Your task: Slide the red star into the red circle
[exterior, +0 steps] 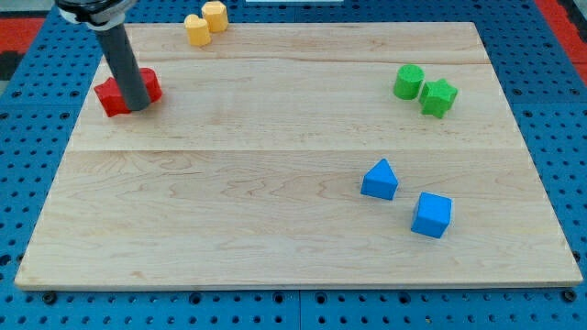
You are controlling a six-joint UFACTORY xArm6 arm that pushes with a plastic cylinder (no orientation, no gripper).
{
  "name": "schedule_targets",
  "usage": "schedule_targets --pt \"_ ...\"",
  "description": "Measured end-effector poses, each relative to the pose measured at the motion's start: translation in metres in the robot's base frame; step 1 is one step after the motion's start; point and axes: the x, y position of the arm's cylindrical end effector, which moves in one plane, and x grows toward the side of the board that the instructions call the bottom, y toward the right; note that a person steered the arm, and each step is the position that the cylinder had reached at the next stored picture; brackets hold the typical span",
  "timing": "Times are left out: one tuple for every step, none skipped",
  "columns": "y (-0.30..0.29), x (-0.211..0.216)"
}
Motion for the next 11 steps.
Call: schedule_targets --pt "-0.006 0.035" --pt "-0.034 0.068" --pt "-0.085 0.038" --pt "-0.086 0.032" --pt "-0.065 0.022" --pt "-0.038 0.005" --pt "-0.028 -0.005" --pt "-0.007 -0.007" --pt "0.005 -0.024" --pt "0.03 -0.028" --pt "0.042 -0.047"
